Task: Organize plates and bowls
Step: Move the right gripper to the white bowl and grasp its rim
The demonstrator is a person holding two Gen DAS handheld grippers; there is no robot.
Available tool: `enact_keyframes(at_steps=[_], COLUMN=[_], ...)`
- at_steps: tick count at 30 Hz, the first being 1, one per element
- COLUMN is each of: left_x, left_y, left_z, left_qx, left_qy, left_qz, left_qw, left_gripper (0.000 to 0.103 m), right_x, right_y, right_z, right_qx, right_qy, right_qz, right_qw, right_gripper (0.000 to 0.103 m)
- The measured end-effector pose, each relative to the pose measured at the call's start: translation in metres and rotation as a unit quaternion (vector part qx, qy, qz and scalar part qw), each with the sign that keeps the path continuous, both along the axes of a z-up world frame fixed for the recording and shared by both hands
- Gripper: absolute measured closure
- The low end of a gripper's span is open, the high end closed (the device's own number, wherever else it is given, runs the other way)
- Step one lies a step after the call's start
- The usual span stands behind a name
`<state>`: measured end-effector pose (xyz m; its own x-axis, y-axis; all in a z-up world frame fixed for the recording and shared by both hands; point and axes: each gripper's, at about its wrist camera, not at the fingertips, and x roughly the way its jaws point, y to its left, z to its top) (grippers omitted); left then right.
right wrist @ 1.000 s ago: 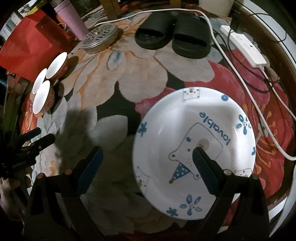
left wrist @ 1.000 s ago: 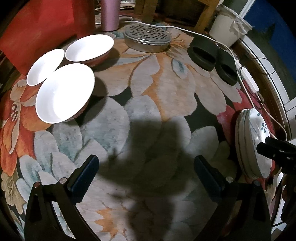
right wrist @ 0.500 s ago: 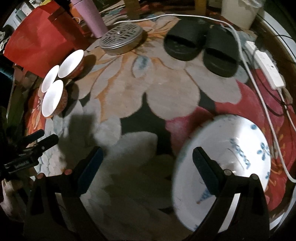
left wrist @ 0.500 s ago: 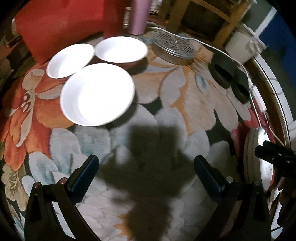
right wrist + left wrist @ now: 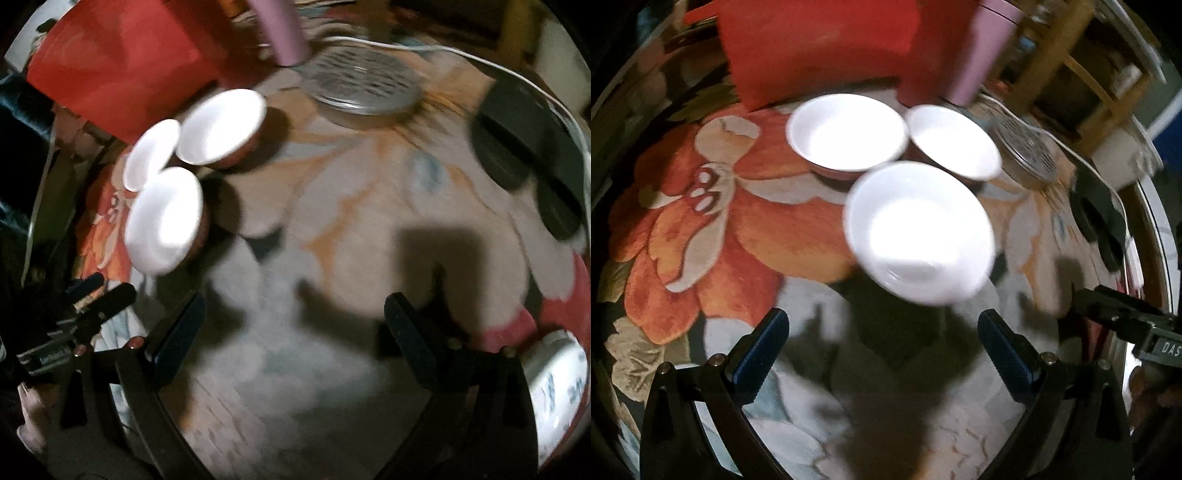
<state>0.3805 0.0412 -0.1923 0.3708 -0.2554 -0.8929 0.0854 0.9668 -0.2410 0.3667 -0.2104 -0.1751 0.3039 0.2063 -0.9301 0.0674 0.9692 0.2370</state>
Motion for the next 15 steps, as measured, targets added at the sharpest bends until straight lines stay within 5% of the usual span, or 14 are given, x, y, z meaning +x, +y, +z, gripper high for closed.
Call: enact_keyframes(at_steps=[7,13,15], left_x=[0.029,0.049,0.053], left_y=[0.028,0.032,0.027], left_z=[-0.008,-0.028,-0.032], left_qx=[-0.031,-0.05,-0.055], left_qy=[0.015,0.046,0.051], left_qz=[0.049,0.067,0.063], left_qw=[0.9982,0.9954,0.9952], left_gripper=[0.003,0.021,0.047], right_x=[0.047,0.065,0.069], right_y=[0.038,0.048,0.052], right_z=[-0.021,-0.042,-0.047], right_qx=[0.059,0.081,0.093], right_qy=[0.009,0.035,0.038], right_qz=[0.005,-0.014,-0.014], right_qw=[0.998,0.996,0.995], right_gripper=[0.008,0.031,0.043])
